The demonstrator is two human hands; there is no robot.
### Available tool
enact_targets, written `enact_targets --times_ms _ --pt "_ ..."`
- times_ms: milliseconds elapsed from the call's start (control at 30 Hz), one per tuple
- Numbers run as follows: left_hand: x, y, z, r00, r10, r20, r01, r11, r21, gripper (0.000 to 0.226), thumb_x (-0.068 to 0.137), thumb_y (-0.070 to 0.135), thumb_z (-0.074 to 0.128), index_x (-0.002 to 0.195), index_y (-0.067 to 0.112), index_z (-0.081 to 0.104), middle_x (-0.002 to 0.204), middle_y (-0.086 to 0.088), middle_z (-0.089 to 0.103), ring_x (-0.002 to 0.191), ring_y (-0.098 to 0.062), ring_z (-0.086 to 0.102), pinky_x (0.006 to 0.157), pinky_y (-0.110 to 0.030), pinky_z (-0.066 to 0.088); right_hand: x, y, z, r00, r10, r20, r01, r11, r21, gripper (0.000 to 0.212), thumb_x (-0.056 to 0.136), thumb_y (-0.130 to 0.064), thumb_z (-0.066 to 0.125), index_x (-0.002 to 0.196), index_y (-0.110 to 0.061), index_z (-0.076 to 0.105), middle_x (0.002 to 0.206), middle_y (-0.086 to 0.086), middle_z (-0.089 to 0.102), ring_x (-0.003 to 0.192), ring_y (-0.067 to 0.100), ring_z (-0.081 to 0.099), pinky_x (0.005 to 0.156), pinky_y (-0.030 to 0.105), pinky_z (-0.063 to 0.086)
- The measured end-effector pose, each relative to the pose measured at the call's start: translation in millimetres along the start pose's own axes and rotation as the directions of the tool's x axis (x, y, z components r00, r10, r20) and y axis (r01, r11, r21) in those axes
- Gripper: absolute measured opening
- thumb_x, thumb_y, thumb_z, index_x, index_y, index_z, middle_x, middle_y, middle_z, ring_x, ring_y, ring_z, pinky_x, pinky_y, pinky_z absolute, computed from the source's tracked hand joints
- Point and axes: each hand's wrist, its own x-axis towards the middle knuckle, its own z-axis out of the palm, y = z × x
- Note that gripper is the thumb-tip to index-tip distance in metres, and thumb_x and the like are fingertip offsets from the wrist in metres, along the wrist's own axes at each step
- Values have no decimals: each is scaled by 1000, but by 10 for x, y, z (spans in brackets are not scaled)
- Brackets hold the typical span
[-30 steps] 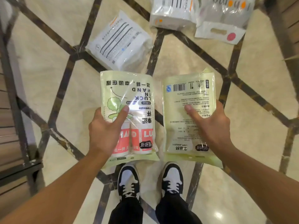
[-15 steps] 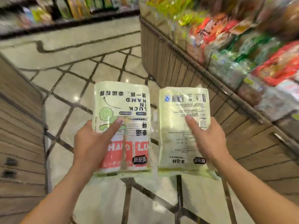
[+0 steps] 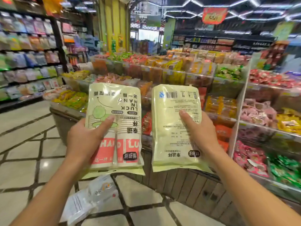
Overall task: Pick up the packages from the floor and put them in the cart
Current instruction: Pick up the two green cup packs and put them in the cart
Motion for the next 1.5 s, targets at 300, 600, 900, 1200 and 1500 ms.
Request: enact_targets --times_ms 300,600,900,1200,1500 --pt "-919 1158 1697 892 166 420 -82 974 -211 78 49 78 89 104 25 77 96 -2 83 88 -34 79 84 -62 61 -838 -148 -2479 905 40 -424 -103 987 -127 55 85 -73 67 128 -38 66 110 -16 76 100 9 72 83 37 58" --pt "-2966 1805 3539 725 293 623 -150 950 -272 66 57 75 83 89 17 74 68 4 74 62 -22 67 58 -35 51 -2183 122 -4947 725 102 -682 -229 969 -98 35 88 -65 70 112 -40 67 104 -12 77 93 10 75 87 44 62" --pt "-4964 2133 5050 459 293 839 -28 948 -316 68 58 68 90 106 23 75 93 0 83 81 -27 80 81 -52 64 -3658 359 -6763 465 113 -878 -341 938 -60 24 89 -63 70 106 -45 68 96 -18 80 83 7 78 80 44 65" --pt "-6571 2330 6392 237 287 928 -6 956 -294 62 55 69 86 97 25 74 91 -3 81 77 -29 79 79 -52 64 -4569 797 -8044 242 115 -964 -430 903 0 44 88 -64 71 123 -38 66 106 -14 78 86 0 75 73 28 59" --pt "-8090 2509 7984 -42 267 963 141 956 -258 57 68 50 83 110 15 67 84 -12 80 63 -31 78 57 -40 64 -4997 1308 -9560 83 147 -986 -516 853 84 43 86 -64 69 117 -34 67 100 -7 81 80 8 79 70 30 64"
